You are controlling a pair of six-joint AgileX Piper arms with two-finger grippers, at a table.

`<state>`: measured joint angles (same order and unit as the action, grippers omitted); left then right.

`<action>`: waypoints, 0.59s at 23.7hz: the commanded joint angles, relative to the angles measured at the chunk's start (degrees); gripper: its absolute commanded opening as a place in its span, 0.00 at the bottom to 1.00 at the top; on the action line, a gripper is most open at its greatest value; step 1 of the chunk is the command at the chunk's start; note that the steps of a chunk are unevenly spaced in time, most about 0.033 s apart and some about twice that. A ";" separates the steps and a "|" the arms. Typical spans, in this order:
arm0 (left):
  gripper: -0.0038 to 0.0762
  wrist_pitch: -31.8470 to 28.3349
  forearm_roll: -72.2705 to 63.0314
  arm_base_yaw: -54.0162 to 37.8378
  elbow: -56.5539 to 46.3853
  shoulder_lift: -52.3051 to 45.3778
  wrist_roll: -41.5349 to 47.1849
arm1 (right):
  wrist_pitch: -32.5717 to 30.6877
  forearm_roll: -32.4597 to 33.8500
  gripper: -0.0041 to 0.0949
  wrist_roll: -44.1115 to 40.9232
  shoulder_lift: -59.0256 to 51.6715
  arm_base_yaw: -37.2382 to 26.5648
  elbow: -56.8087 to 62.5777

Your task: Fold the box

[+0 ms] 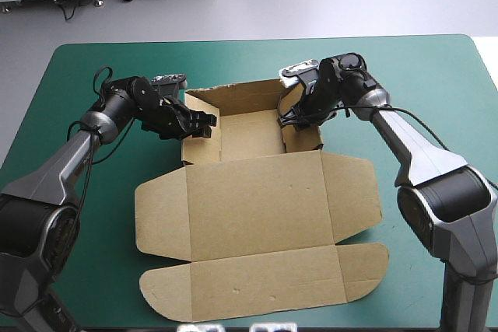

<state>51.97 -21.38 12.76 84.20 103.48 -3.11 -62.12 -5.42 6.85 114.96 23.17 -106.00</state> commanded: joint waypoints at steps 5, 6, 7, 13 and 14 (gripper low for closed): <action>0.61 -1.41 1.85 0.34 1.70 -2.78 -0.10 | 1.32 6.02 0.55 0.81 -3.25 0.01 -2.57; 0.61 -1.65 2.24 0.34 2.10 -2.88 -0.10 | 2.04 6.02 0.55 0.81 -3.25 0.01 -2.57; 0.61 -1.65 2.99 0.34 2.59 -2.88 -0.10 | 2.28 6.02 0.55 0.81 -3.25 0.01 -2.57; 0.61 4.77 8.78 0.34 14.69 -2.88 -0.10 | 3.68 5.42 0.55 -0.25 -3.25 0.01 -3.02; 0.61 6.59 8.78 0.34 17.68 -2.88 -0.10 | 3.49 5.42 0.55 -0.25 -3.25 0.01 -3.93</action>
<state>57.24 -12.14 12.78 95.91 103.55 -3.11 -60.27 0.00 6.61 114.96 23.23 -107.07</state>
